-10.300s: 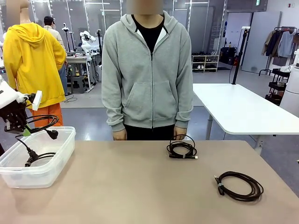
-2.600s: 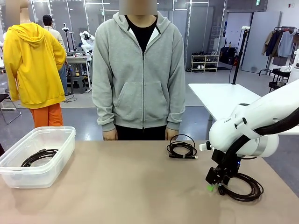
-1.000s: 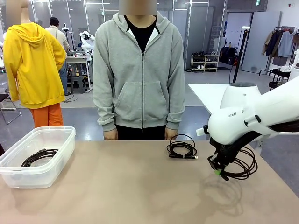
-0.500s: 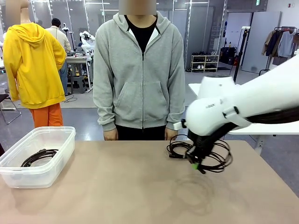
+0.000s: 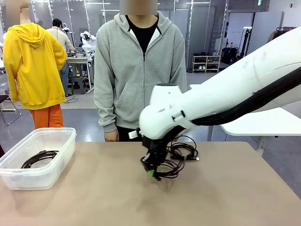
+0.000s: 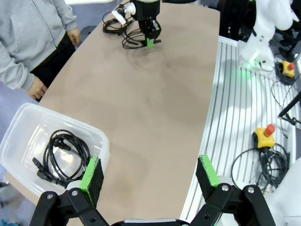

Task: Organize and store the cables.
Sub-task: Place the USB Extension Cable into the Organizing box.

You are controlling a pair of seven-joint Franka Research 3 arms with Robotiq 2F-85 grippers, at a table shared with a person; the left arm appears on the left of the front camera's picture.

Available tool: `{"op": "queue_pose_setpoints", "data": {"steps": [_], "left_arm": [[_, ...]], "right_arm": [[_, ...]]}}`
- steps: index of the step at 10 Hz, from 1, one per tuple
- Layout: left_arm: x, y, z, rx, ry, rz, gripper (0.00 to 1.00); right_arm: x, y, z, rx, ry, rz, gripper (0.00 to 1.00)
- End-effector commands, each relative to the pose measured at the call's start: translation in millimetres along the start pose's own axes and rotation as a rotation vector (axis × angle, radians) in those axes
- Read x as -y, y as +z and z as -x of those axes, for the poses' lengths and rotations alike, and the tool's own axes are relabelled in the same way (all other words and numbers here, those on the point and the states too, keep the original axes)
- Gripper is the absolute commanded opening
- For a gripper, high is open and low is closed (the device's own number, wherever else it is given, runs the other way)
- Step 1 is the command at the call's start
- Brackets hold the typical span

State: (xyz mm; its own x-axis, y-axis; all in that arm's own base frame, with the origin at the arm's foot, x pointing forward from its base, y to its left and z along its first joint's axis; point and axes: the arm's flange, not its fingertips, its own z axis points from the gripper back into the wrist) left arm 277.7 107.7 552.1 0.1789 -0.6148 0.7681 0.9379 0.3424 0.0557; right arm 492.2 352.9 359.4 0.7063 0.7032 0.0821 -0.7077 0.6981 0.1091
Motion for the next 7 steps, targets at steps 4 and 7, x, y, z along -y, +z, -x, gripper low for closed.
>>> {"op": "queue_pose_setpoints", "data": {"steps": [4,7], "left_arm": [[-2,1,-2,0.008,-0.003,-0.007,1.0],[-2,1,-2,0.008,-0.003,-0.007,1.0]], "right_arm": [[-50,-16,-41,-0.019,-0.022,0.024,0.0],[-43,-40,-52,-0.003,0.03,-0.041,0.0]]}}
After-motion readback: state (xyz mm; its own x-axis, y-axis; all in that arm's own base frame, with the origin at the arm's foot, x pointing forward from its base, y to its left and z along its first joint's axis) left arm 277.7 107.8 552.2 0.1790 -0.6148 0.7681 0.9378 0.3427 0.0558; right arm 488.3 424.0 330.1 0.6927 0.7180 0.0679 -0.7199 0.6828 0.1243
